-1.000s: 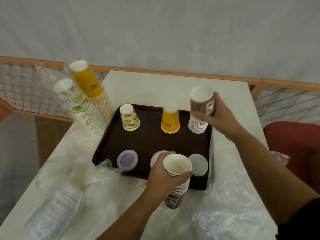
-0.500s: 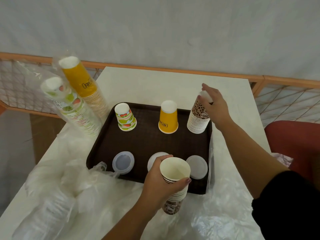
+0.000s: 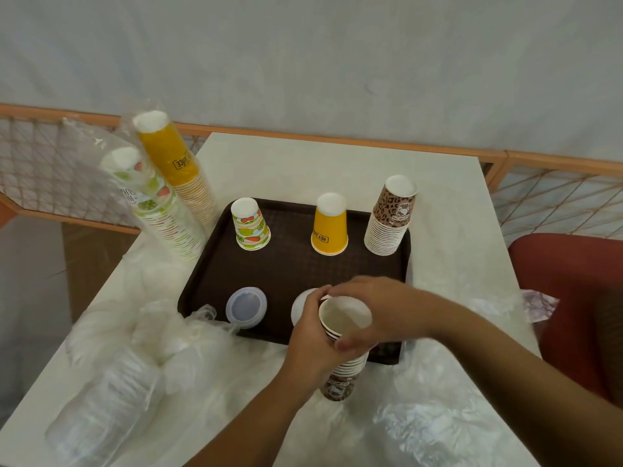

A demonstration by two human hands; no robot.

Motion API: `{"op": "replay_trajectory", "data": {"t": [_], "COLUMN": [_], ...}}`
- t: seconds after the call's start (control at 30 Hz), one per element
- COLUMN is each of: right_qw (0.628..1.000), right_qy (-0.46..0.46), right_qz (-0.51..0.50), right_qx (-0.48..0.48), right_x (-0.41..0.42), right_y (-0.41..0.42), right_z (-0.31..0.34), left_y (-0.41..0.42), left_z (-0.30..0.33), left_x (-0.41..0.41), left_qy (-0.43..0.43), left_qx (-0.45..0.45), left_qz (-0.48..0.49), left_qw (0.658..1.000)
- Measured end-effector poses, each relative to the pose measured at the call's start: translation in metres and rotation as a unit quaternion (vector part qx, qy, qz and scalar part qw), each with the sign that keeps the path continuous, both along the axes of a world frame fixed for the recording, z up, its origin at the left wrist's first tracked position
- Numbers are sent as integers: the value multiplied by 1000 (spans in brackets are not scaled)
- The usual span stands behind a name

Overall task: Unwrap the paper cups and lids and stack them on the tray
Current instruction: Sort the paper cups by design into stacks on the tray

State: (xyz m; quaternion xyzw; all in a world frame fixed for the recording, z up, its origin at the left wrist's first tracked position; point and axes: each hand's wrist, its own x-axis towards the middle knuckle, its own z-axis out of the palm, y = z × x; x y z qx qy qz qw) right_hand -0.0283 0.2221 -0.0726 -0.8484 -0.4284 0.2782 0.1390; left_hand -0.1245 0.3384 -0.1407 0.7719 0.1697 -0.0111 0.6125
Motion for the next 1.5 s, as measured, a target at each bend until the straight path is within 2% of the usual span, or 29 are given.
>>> {"op": "replay_trajectory", "data": {"t": [0.07,0.2,0.37,0.47,0.63,0.73,0.8,0.87,0.93,1.03,1.13,1.23,1.3,1.43,1.5], "right_qw": [1000,999,996,999,999,997,971,916,858,795,770,778,802,860,876], "right_qy": [-17,-17,10,33,-20,-37,-64,-74,-33,35,43,-29,-100,-192,-233], "right_qz": [-19,-46,-65,-29,-4,-36,-115,-232,-313,-371,-422,-434,-411,-364,-363], "right_qx": [6,14,67,25,-43,65,200,320,405,479,477,453,422,302,218], "right_x": [-10,-9,4,22,35,39,52,73,96,122,132,136,137,141,138], "right_y": [0,-3,-22,-40,-44,-36,-30,-26,-23,-21,-17,-13,-11,-11,-10], "right_z": [-3,-5,12,18,-3,-12,-9,-5,-4,-11,-20,-29,-36,-51,-46], "left_y": [-1,-8,-5,-6,-4,-3,-2,-1,0,0,-1,0,-1,0,0], "left_z": [3,6,6,4,-2,-5,-9,-10,-10,-8,-8,-10,-10,-11,-9], "left_x": [1,0,-2,-2,0,-1,-2,-2,-1,1,1,-1,-2,-1,-1], "left_qy": [14,-10,-21,-29,-27,-32,-34,-25,-16,-12,-14,-16,-17,-21,-23], "left_qx": [15,51,-1,11,18,30,33,34,33,33,29,23,24,28,31], "left_qz": [-7,-15,-11,-17,-3,2,-1,-4,-7,-11,-11,-6,-6,-5,-13], "left_qw": [1000,999,1000,999,999,999,999,999,999,999,999,1000,1000,999,999]}}
